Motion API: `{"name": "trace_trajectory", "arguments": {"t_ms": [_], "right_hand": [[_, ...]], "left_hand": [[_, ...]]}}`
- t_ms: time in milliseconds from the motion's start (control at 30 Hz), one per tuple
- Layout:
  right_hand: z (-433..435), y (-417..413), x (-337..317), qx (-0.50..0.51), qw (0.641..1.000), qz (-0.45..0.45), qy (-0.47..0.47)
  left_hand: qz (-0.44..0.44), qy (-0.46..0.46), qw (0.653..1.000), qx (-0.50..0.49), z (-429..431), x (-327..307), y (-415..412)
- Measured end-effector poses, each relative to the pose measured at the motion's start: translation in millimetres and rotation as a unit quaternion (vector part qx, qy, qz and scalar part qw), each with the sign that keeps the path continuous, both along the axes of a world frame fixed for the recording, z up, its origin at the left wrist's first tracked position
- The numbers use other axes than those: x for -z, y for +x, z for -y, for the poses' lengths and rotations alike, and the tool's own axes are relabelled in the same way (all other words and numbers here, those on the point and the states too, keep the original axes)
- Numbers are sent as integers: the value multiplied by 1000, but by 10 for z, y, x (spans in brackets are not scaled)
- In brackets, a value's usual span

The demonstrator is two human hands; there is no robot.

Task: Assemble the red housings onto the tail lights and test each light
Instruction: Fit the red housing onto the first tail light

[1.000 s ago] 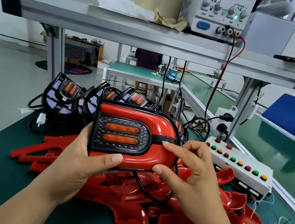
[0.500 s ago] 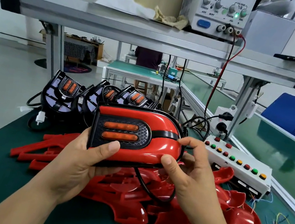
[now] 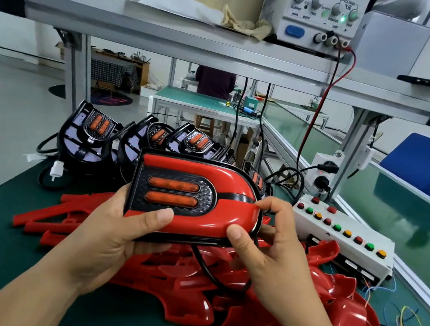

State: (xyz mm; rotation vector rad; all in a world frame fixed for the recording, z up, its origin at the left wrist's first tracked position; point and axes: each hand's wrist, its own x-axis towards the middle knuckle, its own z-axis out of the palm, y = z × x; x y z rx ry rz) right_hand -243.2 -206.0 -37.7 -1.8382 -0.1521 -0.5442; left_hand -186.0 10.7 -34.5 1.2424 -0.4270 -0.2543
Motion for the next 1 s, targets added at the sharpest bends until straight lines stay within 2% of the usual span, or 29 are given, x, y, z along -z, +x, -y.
{"name": "trace_trajectory", "arguments": {"t_ms": [100, 233, 367, 467, 533, 633, 833, 1000], "right_hand": [[8, -10, -8, -9, 999, -12, 30], [19, 2, -8, -23, 993, -21, 116], [44, 45, 34, -14, 982, -41, 186], [47, 67, 43, -79, 939, -66, 327], [43, 61, 15, -142, 914, -71, 374], [42, 47, -2, -186, 910, -65, 366], [15, 44, -15, -165, 923, -48, 344], [17, 49, -30, -161, 916, -48, 366]], "left_hand": [[11, 0, 1000, -1, 8, 20, -4], [42, 7, 999, 12, 1, 47, 3], [102, 49, 994, 1, -6, 75, 25], [133, 67, 989, -8, -4, 102, 37], [155, 80, 985, -11, -8, 107, 45], [159, 86, 983, -11, -17, 119, 76], [133, 78, 988, -7, -19, 158, 138], [130, 74, 989, 19, 4, 170, 146]]}}
